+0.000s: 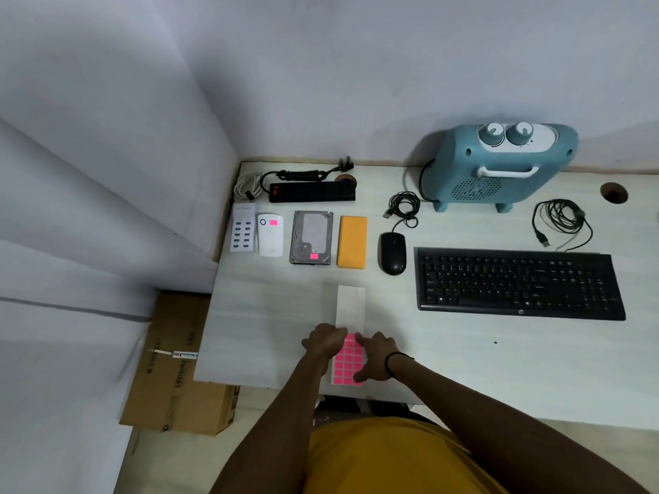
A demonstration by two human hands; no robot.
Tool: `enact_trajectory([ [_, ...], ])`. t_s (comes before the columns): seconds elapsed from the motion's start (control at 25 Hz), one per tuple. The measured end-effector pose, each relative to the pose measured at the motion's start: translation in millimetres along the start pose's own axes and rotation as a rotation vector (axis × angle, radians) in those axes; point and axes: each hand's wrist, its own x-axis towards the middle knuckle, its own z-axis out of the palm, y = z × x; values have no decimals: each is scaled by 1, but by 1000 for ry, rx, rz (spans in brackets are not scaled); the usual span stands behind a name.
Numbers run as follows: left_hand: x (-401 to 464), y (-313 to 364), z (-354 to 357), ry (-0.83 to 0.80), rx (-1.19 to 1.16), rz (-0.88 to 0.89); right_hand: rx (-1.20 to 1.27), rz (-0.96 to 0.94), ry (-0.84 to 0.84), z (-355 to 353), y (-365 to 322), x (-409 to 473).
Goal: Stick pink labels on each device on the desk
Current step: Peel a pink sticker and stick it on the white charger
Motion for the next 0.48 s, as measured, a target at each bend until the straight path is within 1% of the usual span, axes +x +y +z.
enact_trajectory([
  [0.08, -3, -3, -2, 11, -31, 32, 2, -23, 14, -4, -2, 1],
  [0.16, -9, -9, 0, 31, -120, 45, 90, -50, 44, -3, 3, 0],
  [0.24, -11, -17, 2, 57, -276, 15, 292, -73, 168, -7, 11, -6],
  [0.28, -11, -20, 1, 55, -392, 1, 367, -81, 268, -11, 14, -10],
  [0.36, -13, -20, -2, 11, -626, -3, 432, -101, 451, -23, 18, -14],
  [0.4, -16, -19, -2, -13, -704, 7, 442, -122, 501, -29, 17, -17],
  [0.48, -24, -14, -1, -69, -818, 62, 437, -176, 544, -38, 13, -25],
])
